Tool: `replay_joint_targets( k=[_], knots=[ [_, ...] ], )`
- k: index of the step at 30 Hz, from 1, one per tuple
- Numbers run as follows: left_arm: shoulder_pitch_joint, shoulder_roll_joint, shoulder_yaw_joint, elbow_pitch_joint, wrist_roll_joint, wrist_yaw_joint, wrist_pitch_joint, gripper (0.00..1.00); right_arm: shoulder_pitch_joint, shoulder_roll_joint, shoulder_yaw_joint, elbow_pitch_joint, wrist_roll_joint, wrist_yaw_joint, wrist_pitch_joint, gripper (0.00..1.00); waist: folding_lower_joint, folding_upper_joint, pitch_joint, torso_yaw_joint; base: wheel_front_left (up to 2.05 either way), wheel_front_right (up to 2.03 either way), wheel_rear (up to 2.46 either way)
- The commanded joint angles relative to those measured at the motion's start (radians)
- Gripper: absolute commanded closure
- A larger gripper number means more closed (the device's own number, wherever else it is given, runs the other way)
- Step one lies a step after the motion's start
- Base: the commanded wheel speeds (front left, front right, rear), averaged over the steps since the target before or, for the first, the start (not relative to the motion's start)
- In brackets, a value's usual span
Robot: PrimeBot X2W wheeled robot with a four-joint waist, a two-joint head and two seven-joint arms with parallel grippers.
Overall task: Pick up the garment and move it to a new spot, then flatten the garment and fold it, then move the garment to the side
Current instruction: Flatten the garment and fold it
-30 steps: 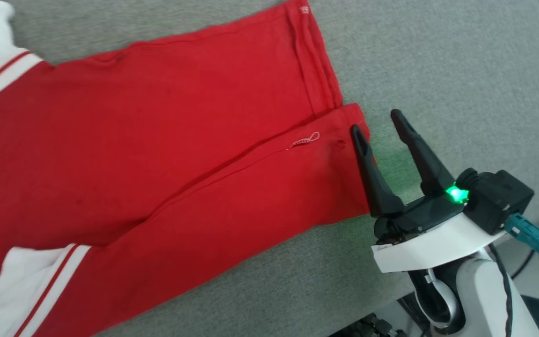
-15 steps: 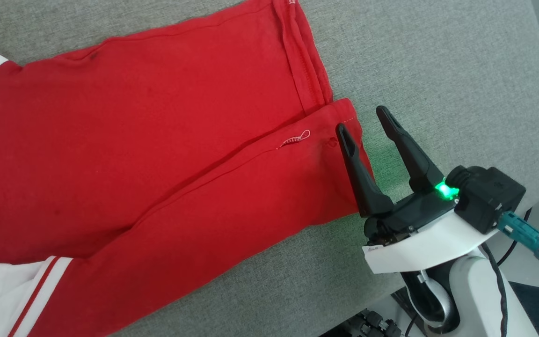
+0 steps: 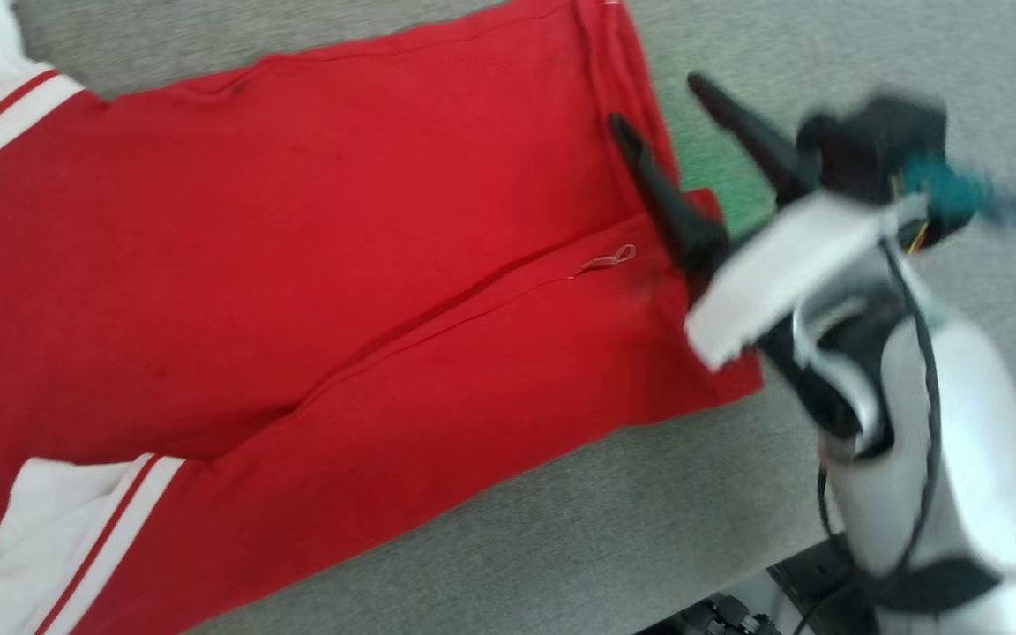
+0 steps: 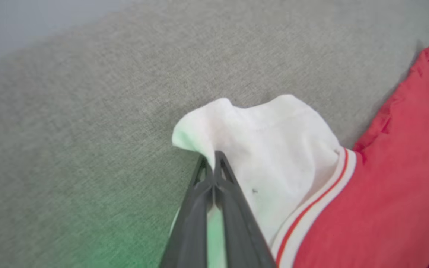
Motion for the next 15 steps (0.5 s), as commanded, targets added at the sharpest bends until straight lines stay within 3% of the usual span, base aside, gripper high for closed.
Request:
replay_joint_targets(
  k=[1,10,15],
  knots=[
    [-0.014,-0.008,-0.003,-0.003,0.001,0.001,-0.007,1.00,-0.027,0.000,-0.005,0.014,-0.011,0.000,0.032,0.00,0.0000,0.0000,0.002,0.015,0.00,0.00,0.00],
    [-0.063,-0.054,-0.033,-0.017,-0.007,0.001,-0.047,1.00,-0.303,0.001,-0.084,0.187,0.018,0.000,0.360,0.00,0.0000,0.0000,0.027,0.083,0.00,0.00,0.00],
    [-0.084,-0.082,-0.056,-0.014,-0.012,0.001,-0.070,1.00,-0.365,0.001,-0.083,0.275,0.016,0.000,0.504,0.00,0.0000,0.0000,0.030,0.110,0.00,0.00,0.00]
  ],
)
